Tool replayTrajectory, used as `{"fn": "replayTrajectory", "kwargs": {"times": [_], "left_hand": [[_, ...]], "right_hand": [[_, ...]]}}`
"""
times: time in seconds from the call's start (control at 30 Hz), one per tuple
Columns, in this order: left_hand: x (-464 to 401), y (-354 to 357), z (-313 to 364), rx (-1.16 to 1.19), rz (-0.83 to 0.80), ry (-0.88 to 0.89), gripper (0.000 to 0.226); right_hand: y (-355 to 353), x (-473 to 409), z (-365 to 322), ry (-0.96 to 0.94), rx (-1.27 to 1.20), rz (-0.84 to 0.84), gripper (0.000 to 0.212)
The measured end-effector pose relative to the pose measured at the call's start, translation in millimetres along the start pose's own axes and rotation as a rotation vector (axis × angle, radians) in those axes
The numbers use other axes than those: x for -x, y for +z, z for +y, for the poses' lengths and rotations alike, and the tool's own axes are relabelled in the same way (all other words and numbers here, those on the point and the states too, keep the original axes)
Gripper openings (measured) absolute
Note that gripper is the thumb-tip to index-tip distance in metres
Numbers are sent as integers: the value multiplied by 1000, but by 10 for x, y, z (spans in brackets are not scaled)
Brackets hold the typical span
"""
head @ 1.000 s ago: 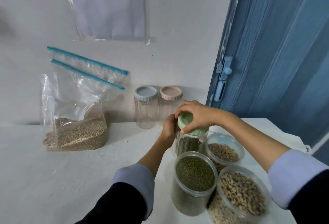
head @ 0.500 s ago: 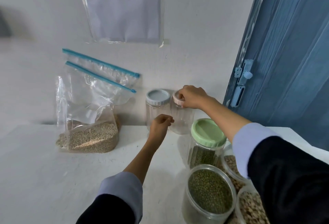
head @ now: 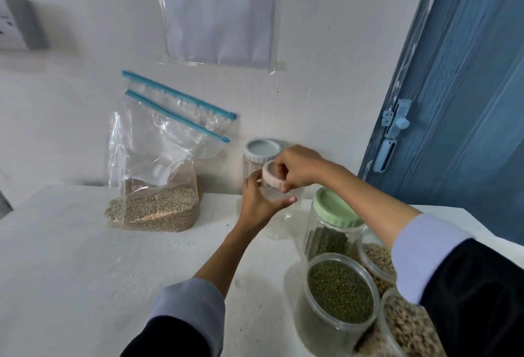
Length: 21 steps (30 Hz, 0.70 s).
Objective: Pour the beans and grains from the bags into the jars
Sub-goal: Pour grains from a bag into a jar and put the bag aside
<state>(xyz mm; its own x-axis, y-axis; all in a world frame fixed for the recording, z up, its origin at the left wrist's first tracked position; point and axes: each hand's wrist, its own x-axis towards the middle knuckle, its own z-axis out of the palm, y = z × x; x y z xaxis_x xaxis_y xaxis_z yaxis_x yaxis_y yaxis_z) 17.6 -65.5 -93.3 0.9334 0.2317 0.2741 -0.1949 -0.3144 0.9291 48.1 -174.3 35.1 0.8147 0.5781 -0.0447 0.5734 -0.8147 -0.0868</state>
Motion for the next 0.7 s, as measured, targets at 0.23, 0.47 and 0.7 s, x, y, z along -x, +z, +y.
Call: {"fn": "replayTrajectory", "kwargs": {"times": [0.23,0.47,0.7], "left_hand": [[210,-421,-128,-12,101,44,97],[585,-959,32,-358,64,175,65],[915,-1408,-84,103,-10,11,97]], "right_hand": [[44,182,-658,-129,-12,0,38],[398,128,-1339,-38,121,-26,84],[302,224,-1614,-234,-15,-92,69]]}}
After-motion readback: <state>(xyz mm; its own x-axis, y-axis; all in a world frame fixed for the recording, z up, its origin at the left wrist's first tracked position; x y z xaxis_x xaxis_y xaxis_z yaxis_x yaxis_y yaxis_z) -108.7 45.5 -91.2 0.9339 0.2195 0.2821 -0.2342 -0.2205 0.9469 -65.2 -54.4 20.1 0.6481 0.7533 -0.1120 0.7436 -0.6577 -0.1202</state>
